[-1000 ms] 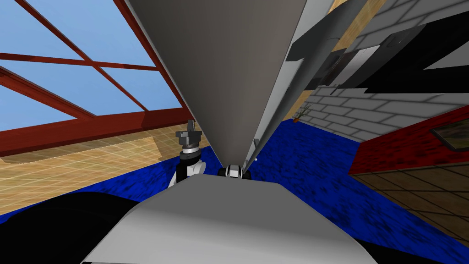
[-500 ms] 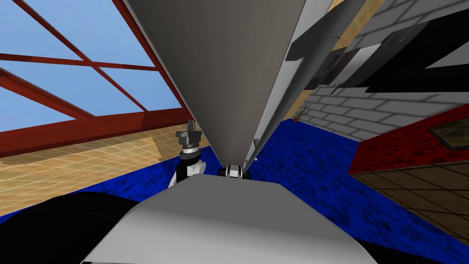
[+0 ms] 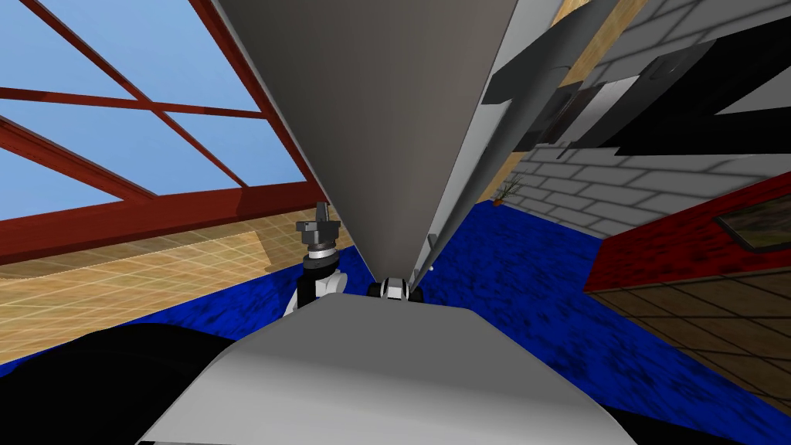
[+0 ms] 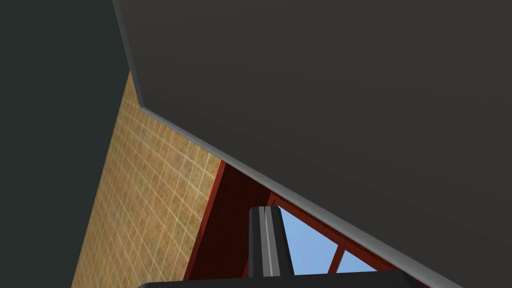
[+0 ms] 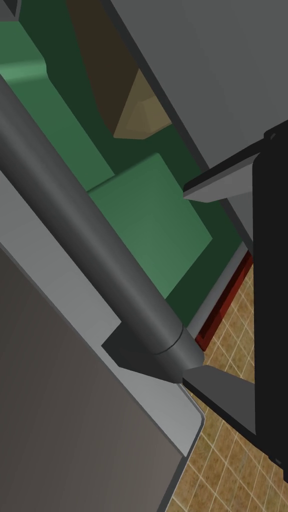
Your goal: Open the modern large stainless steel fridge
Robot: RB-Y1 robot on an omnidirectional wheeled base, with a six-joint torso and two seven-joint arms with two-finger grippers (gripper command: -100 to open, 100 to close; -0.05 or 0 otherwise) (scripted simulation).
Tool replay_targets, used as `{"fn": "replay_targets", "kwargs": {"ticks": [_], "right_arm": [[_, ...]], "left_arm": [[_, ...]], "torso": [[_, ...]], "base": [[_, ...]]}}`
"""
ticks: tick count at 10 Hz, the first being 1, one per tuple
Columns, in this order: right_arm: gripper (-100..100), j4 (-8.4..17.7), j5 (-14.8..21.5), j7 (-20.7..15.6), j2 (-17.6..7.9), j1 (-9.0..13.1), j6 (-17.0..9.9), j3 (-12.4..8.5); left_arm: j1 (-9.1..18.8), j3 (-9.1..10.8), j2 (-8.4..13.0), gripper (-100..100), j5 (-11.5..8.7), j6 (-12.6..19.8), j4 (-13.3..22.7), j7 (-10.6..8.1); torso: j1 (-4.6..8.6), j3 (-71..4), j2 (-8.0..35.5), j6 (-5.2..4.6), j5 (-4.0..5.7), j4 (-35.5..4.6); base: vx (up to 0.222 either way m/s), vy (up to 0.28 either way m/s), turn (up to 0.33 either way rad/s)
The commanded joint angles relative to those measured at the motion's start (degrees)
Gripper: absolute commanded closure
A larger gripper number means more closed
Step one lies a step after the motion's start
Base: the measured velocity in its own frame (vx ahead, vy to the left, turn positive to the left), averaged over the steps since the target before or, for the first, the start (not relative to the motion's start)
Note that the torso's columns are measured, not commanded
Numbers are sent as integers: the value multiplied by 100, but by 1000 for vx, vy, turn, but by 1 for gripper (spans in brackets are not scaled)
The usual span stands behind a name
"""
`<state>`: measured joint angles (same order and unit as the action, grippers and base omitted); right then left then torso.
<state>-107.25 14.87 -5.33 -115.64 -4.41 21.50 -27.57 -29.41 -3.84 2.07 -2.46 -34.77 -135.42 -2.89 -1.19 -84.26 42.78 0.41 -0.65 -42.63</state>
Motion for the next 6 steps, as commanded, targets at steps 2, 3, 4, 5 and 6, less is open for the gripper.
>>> {"fn": "replay_targets", "kwargs": {"ticks": [2,3,4,5,6], "right_arm": [[100,-8,33,-45,134,-50,-78,81],[100,104,61,-31,117,-78,-125,139],[100,159,75,-24,109,-91,-149,166],[100,213,89,-16,101,-103,-173,194],[100,322,116,-2,84,-129,-221,248]], "left_arm": [[0,0,0,0,0,0,0,0],[0,0,0,0,0,0,0,0],[0,-1,-1,0,0,0,0,0],[1,-1,-1,0,0,0,0,0],[2,-1,-2,0,0,0,0,0]], "torso": [[40,-22,-32,-12,22,19],[66,-24,-38,-27,38,25],[81,-14,-21,-41,52,24],[94,-8,-15,-43,56,22],[105,-14,-24,-40,60,25]], "base": [[0,-16,3],[-83,72,-155],[-137,131,-236],[-154,148,-147],[-202,190,-207]]}}
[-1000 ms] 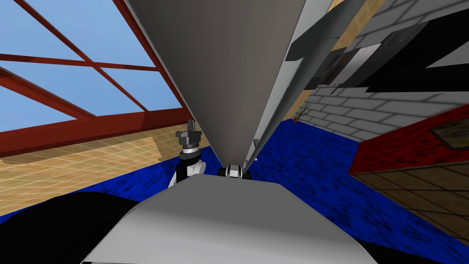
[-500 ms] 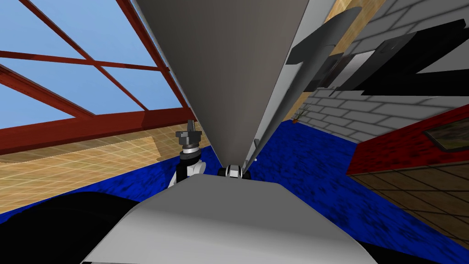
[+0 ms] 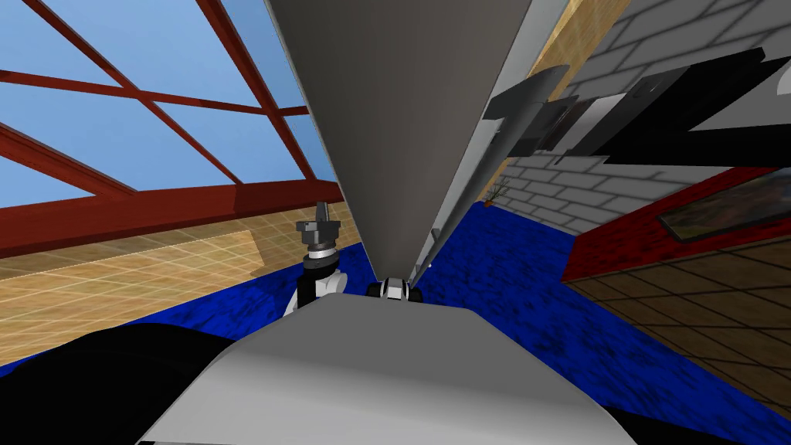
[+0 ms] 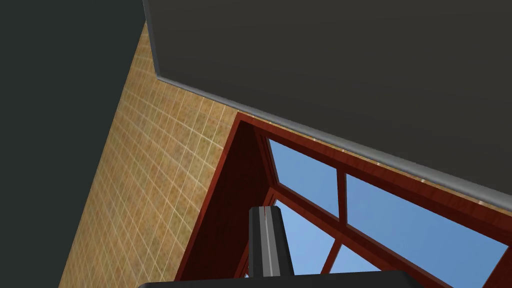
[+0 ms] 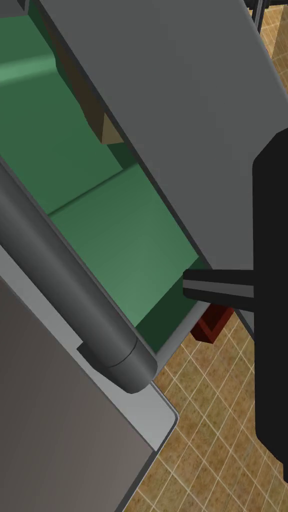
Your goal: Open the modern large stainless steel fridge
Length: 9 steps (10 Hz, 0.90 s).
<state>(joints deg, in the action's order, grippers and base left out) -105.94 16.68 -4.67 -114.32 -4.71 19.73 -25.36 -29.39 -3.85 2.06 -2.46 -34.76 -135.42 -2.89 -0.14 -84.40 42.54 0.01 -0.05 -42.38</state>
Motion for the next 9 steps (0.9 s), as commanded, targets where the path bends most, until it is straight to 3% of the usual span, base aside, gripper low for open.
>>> {"fn": "replay_targets", "kwargs": {"ticks": [1,2,5,6,9], "right_arm": [[100,246,-51,-61,-57,-111,-67,55],[100,355,-23,-46,-73,-136,-115,110],[100,356,-76,-112,-85,-175,-124,79],[-100,556,-118,-15,-181,-231,-155,169],[-100,773,-177,68,-300,-304,-192,260]], "left_arm": [[0,0,0,0,0,0,0,0],[0,0,0,0,0,0,0,0],[-1,1,2,0,0,0,0,0],[-2,2,2,0,0,0,0,0],[-3,0,0,0,0,-1,-1,0]], "torso": [[0,-3,-4,-3,1,2],[17,-15,-23,0,4,7],[51,-41,-64,2,16,22],[44,-45,-67,0,16,24],[-18,-24,-36,0,-8,12]], "base": [[-180,154,-184],[-183,161,-242],[-83,40,-13],[-1,132,-156],[41,178,-140]]}}
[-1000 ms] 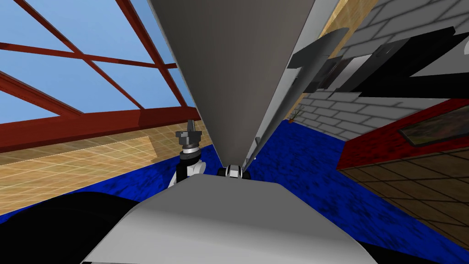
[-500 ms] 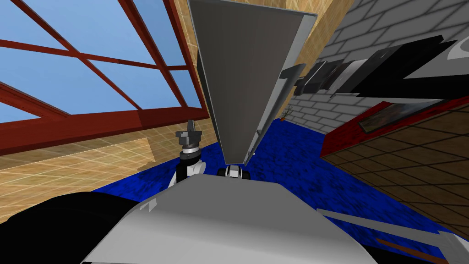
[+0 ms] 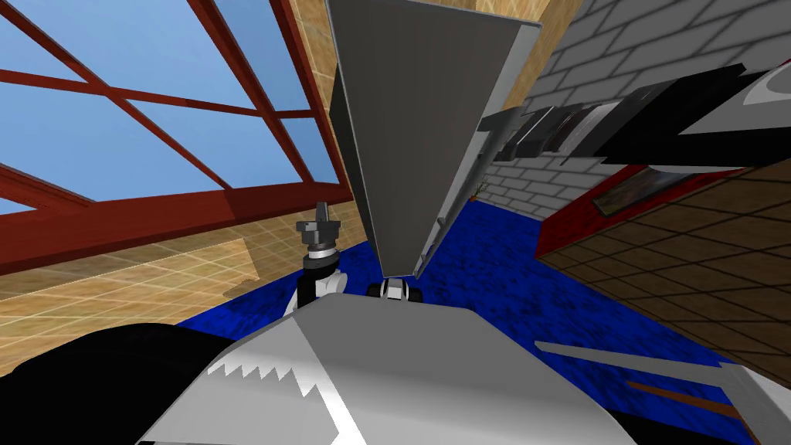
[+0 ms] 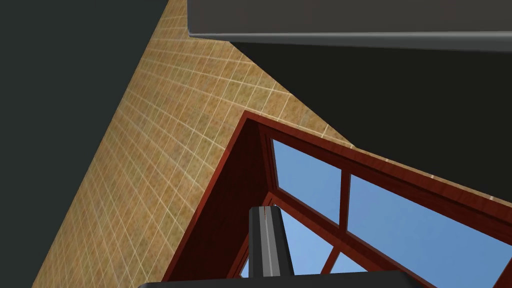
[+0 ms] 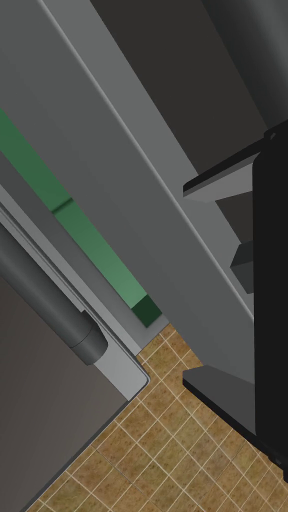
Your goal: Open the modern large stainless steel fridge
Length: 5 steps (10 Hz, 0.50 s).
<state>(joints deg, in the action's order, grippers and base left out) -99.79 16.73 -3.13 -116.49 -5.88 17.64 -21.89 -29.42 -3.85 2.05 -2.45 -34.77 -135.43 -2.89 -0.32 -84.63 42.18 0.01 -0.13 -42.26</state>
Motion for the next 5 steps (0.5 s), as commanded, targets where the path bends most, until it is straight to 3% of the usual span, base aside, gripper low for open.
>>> {"fn": "replay_targets", "kwargs": {"ticks": [1,5], "right_arm": [[-100,244,-206,-54,-129,-215,1,-52],[-100,751,-345,138,-402,-386,-86,160]], "left_arm": [[1,1,1,0,0,0,0,0],[0,0,0,0,0,0,0,0]], "torso": [[22,-2,1,21,3,2],[-29,4,4,22,-15,3]], "base": [[13,90,-63],[23,188,-165]]}}
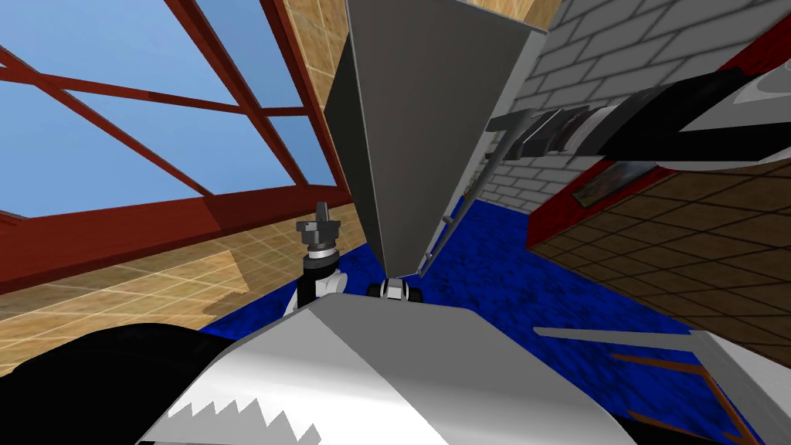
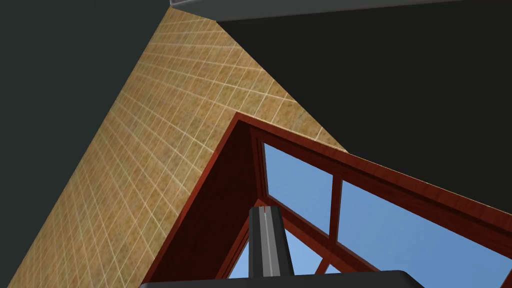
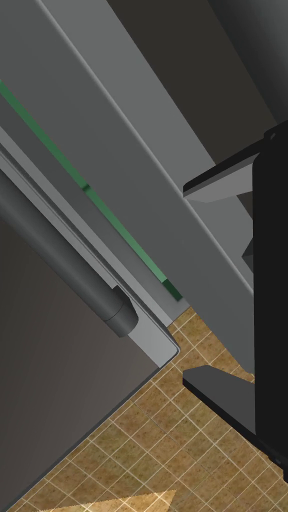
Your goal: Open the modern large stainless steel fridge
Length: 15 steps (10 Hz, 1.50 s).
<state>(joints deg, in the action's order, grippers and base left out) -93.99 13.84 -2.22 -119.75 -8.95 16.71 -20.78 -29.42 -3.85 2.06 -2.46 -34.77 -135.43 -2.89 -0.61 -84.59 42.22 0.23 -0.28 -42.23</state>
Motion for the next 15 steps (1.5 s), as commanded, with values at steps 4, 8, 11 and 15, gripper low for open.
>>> {"fn": "replay_targets", "kwargs": {"ticks": [4,8,11,15], "right_arm": [[-100,624,-178,213,-293,-225,-70,235],[-100,1255,-346,441,-576,-424,-178,493],[-100,1732,-472,608,-768,-568,-259,684],[-100,2216,-600,780,-963,-715,-342,880]], "left_arm": [[0,0,0,0,0,0,0,0],[0,0,0,0,0,0,0,0],[0,0,1,0,0,0,0,0],[0,1,1,0,0,0,0,0]], "torso": [[-44,-10,-15,13,-15,11],[-86,6,0,50,-36,11],[-93,-3,-5,60,-49,5],[-128,5,9,64,-70,-8]], "base": [[12,171,-135],[-3,241,-188],[-18,218,-182],[-35,196,-150]]}}
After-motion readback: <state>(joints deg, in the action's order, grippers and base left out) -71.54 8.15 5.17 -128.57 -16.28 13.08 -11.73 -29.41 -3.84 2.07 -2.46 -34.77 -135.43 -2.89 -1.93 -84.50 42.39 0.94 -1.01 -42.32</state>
